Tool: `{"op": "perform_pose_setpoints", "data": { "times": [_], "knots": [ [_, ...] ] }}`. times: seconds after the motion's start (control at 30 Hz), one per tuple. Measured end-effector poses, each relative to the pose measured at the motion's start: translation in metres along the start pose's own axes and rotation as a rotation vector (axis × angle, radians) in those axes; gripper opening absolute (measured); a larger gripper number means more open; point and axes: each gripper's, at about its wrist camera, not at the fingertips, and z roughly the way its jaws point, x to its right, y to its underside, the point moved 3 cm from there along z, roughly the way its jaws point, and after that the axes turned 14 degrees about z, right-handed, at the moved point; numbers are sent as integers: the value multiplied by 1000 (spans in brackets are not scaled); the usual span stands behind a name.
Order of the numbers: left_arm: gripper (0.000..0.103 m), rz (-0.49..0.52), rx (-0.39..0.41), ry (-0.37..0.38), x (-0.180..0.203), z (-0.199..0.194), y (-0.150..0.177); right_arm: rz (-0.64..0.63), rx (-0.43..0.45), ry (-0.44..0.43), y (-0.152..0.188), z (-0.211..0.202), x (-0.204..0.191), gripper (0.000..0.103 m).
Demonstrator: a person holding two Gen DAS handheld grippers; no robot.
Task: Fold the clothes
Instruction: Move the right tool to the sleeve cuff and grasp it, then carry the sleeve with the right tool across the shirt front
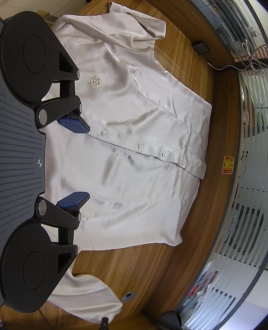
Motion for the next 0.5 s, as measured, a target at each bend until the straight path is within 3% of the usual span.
{"op": "perform_pose_setpoints", "data": {
  "times": [0.27,0.5],
  "knots": [
    [66,-22,6,9,-31,1,2,-63,31,-151,16,-57,-75,3],
    [66,-8,25,30,-78,2,5,-121,16,-247,58,-99,-170,2]
  ]
}}
